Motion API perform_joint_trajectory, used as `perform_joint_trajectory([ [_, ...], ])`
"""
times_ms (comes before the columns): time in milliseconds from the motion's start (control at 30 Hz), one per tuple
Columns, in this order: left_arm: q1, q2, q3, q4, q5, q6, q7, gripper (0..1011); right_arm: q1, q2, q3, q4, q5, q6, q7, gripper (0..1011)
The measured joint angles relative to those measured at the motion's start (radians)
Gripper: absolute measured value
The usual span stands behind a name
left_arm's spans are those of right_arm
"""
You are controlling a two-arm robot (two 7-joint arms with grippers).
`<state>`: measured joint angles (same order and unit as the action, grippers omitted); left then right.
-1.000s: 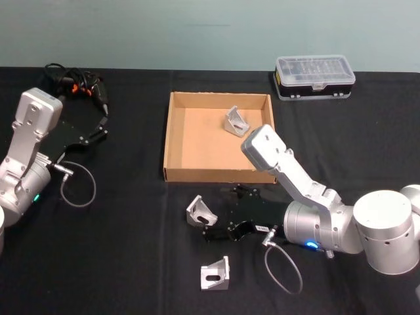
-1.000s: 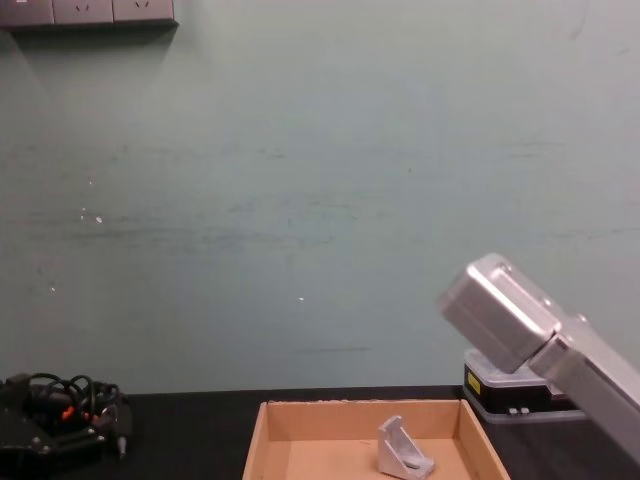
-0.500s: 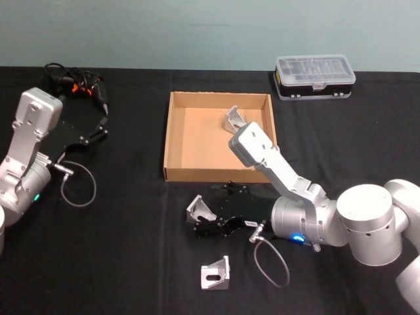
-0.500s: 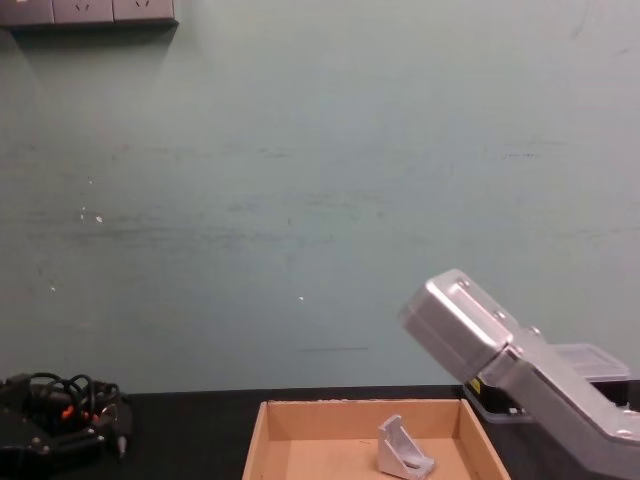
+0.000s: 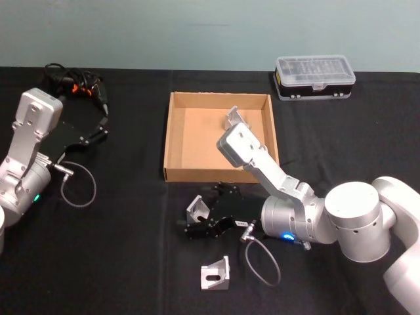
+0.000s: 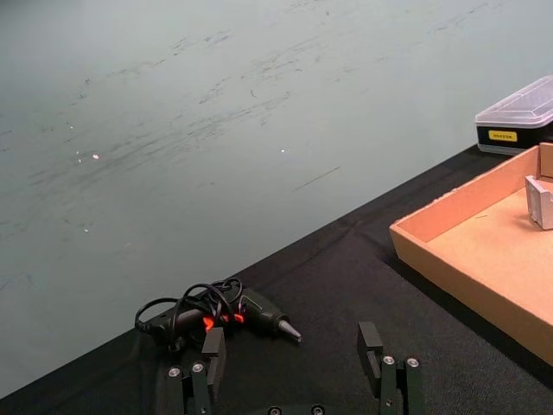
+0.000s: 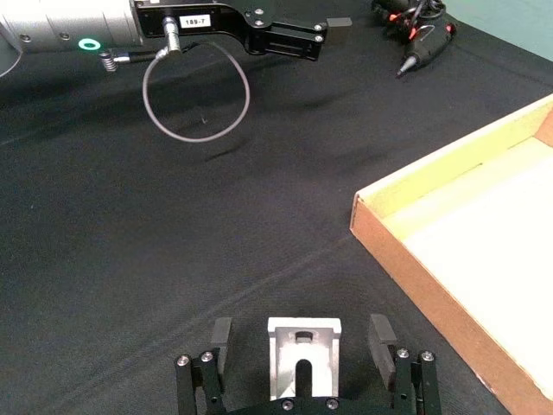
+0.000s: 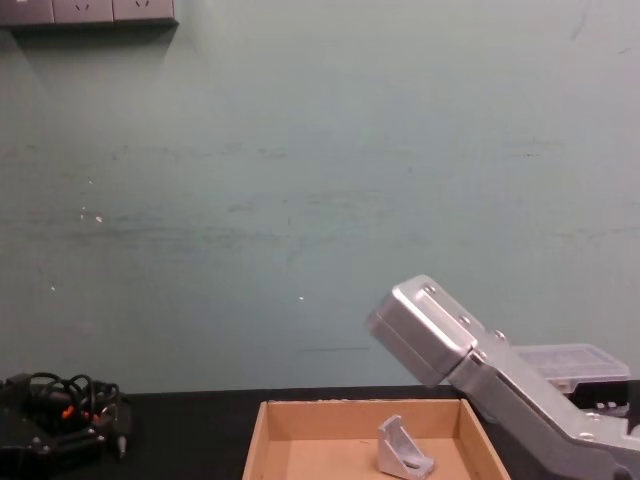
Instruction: Use one hand to pick up the angle iron from the table and place it into the box.
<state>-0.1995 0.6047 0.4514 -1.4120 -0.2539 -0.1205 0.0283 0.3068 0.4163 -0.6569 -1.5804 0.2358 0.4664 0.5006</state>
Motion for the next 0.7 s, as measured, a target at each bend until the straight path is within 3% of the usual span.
perform_joint_trajectory([
  [200,0.0,0.0,0.0,0.0,0.0,0.0,0.0,1000,0.006,-0.007,-0.004,0.008,-0.005,0.008,0.007,997],
  [300,0.0,0.0,0.0,0.0,0.0,0.0,0.0,1000,0.009,-0.009,-0.006,0.012,-0.007,0.011,0.011,947],
  [700,0.0,0.0,0.0,0.0,0.0,0.0,0.0,1000,0.011,-0.011,-0.007,0.015,-0.017,0.019,0.015,606],
])
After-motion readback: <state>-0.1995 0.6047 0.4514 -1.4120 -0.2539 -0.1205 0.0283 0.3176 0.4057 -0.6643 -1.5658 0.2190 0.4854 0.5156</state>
